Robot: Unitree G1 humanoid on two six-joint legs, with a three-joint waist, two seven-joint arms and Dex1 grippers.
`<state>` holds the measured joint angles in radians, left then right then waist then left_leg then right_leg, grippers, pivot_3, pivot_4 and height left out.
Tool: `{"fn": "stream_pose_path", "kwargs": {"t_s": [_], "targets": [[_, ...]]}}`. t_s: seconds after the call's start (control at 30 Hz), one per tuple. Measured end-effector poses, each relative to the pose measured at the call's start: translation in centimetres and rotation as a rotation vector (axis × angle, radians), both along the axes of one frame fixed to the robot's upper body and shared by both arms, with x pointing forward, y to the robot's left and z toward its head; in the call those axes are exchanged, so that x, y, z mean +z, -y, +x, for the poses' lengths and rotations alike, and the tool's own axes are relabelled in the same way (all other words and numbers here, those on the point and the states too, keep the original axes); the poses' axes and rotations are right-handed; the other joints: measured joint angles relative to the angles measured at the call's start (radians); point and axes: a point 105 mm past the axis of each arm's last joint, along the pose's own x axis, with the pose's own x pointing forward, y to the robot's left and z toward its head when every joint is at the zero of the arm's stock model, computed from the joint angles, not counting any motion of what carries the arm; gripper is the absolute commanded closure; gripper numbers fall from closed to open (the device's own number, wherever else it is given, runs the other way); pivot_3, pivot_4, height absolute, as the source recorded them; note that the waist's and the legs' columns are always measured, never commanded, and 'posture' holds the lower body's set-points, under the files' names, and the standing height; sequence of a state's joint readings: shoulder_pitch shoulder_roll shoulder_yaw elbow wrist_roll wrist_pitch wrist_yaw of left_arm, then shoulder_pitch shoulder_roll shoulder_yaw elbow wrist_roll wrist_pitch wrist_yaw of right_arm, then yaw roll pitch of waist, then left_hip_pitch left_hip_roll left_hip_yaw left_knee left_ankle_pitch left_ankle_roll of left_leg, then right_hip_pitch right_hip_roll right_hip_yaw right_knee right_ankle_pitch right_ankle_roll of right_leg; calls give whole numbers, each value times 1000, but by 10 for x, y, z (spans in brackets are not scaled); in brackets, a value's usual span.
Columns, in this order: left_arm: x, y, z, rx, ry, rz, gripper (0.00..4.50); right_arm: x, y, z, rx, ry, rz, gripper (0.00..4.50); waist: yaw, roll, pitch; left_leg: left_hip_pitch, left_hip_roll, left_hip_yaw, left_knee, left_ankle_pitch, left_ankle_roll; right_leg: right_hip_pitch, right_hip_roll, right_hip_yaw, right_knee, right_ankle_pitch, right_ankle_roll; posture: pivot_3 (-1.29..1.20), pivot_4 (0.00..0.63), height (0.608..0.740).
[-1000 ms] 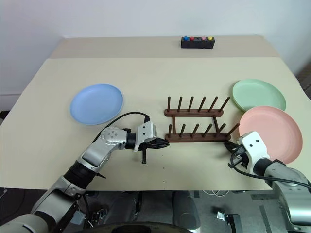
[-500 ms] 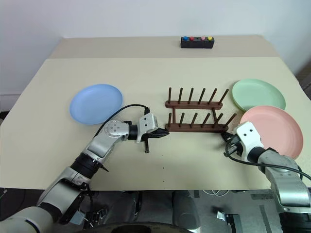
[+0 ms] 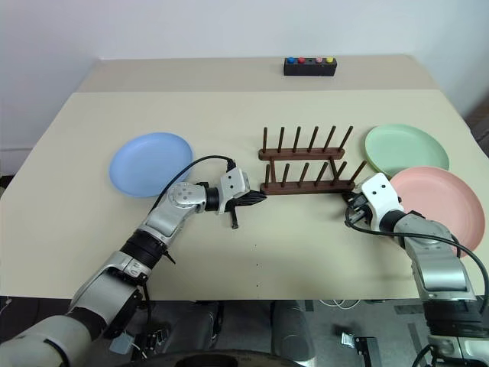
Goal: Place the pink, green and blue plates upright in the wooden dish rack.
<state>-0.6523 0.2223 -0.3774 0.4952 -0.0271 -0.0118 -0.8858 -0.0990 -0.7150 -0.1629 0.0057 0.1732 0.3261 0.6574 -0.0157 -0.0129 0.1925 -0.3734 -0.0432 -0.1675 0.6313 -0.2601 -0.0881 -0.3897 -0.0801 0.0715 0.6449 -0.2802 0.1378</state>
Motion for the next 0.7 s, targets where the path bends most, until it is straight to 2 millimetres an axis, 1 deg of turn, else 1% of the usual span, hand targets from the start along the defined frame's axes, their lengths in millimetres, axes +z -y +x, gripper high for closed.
{"fn": "stream_pose_path", "kwargs": {"t_s": [0.27, 0.7], "targets": [[1, 0, 7, 19, 22, 3, 4488, 0, 3, 5, 4, 13, -5, 4500, 0, 0, 0, 0, 0, 0, 0, 0, 0, 0, 0, 0, 0, 0, 0, 0, 150, 740], [1, 0, 10, 37, 34, -8, 4488, -1, 3, 5, 18, 28, -10, 4500, -1, 0, 0, 0, 0, 0, 0, 0, 0, 0, 0, 0, 0, 0, 0, 0, 150, 740]]}}
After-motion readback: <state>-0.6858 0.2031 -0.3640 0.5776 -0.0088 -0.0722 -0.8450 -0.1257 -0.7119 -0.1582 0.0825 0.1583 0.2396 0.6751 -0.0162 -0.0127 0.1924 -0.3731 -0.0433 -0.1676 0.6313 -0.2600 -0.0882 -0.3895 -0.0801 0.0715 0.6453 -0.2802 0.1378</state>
